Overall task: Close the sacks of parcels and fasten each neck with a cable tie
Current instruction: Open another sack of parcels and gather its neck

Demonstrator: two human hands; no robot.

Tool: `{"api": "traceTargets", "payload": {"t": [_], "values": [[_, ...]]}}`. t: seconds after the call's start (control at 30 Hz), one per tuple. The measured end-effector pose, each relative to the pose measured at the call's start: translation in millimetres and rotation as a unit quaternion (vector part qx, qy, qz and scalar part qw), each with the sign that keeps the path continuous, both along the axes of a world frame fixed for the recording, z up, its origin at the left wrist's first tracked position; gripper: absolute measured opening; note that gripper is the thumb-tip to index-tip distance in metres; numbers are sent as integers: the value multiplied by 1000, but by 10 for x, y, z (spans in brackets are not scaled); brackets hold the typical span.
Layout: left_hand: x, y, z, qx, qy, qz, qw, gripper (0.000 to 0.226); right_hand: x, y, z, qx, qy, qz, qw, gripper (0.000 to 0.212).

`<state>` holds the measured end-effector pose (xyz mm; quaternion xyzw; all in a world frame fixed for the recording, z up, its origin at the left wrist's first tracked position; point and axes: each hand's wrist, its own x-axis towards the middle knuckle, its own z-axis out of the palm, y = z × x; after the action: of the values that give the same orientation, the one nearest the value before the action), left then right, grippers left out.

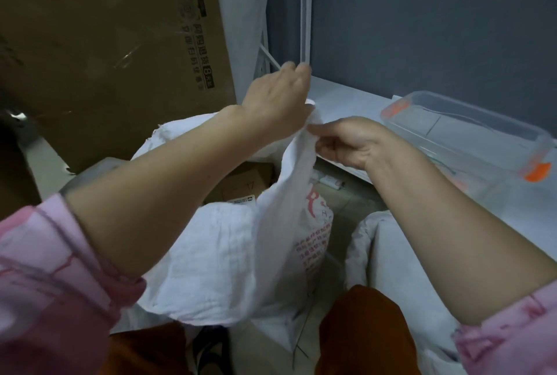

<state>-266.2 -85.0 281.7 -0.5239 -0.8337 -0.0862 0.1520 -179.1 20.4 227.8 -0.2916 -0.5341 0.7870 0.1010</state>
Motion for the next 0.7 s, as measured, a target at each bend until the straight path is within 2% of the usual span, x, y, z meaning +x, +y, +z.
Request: {"api": "traceTargets", "payload": {"t": [0.07, 0.17, 0.27, 0.37, 0.43, 0.5, 0.63, 0.7], "values": [[158, -116, 50, 11, 17, -9, 1000, 36, -53, 26, 51, -116, 54, -93, 987, 9], [339, -277, 61, -27, 41, 18, 999, 49, -117, 25, 158, -182, 103, -178, 962, 15], [319, -350, 31, -84, 66, 69, 992, 55, -122, -21, 233, -225, 135, -200, 944, 8], [201, -391, 41, -70, 112, 95, 987, 39, -115, -62, 243, -240, 149, -204, 937, 7], [151, -417, 77, -41, 134, 89, 986, 33, -95, -79, 243, -231, 150, -213, 938, 10], [117, -416, 93, -19, 160, 66, 985, 27, -66, -116, 266, -176, 124, -201, 956, 13], [143, -416, 76, -8, 234, 9, 972, 34, -21, -347, 420, -123, 97, -88, 984, 14], [194, -410, 68, 15, 245, -28, 969, 28, -31, -392, 483, -85, 61, -58, 993, 24]]}}
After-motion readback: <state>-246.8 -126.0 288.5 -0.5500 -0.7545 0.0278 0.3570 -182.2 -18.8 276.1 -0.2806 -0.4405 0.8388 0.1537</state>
